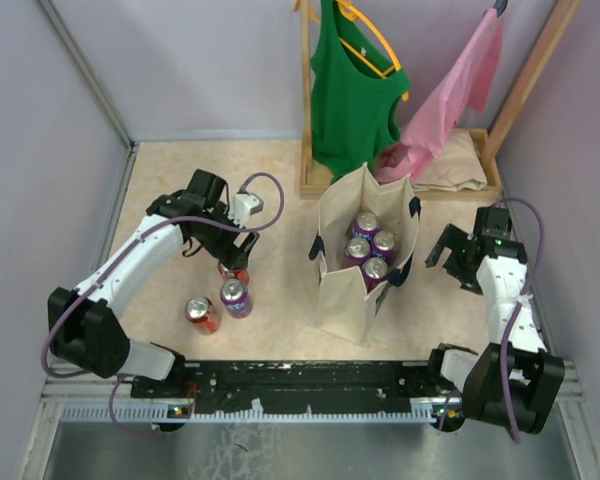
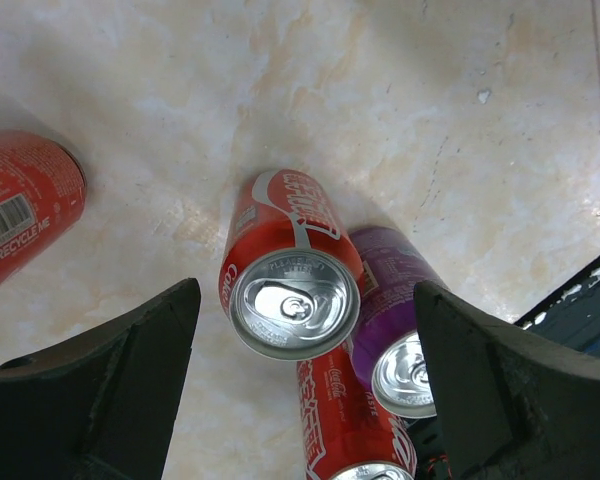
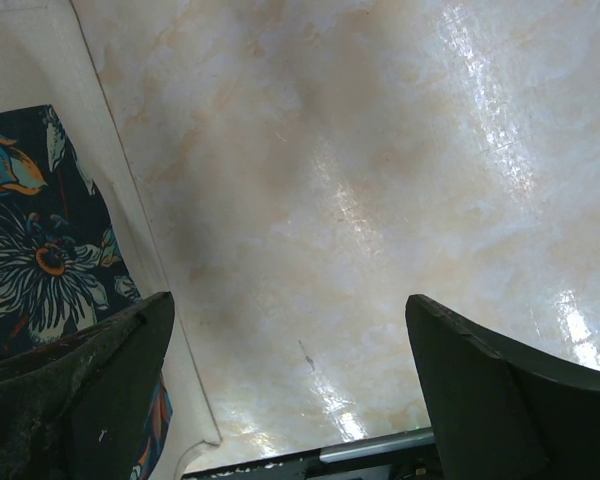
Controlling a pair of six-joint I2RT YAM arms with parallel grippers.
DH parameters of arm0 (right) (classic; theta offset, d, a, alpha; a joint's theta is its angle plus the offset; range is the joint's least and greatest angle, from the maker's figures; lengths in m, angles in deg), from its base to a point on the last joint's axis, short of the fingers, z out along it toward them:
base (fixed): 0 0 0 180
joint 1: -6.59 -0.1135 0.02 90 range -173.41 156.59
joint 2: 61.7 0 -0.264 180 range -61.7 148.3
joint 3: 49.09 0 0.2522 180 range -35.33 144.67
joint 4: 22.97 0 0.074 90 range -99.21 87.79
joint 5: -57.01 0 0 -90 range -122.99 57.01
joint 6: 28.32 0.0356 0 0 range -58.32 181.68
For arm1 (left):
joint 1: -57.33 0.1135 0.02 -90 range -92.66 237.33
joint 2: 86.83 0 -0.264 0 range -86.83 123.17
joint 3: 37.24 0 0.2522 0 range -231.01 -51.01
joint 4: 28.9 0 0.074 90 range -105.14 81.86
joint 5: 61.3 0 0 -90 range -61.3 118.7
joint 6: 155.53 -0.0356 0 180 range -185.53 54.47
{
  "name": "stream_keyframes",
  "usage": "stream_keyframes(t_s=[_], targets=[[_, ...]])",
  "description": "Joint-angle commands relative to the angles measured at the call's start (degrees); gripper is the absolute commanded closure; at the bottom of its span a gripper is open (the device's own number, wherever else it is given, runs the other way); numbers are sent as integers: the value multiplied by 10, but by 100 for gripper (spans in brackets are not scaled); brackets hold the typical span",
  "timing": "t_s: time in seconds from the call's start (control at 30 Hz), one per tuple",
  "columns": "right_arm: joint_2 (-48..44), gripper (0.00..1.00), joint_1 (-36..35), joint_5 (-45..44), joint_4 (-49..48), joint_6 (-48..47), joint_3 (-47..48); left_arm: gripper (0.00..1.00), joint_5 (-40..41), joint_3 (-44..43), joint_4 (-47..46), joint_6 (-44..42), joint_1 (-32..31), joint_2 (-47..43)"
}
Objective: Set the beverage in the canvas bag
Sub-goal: Pick up the drink from the center of the board.
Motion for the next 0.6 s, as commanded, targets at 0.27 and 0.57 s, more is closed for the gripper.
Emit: stream_keyframes(t_s=[0.27, 0.57], targets=[[-31, 1, 7, -4, 1, 2, 10, 8, 42, 30, -1, 0, -1, 26], [-38, 1, 7, -3, 1, 2, 2, 14, 26, 49, -13, -3, -2, 39]])
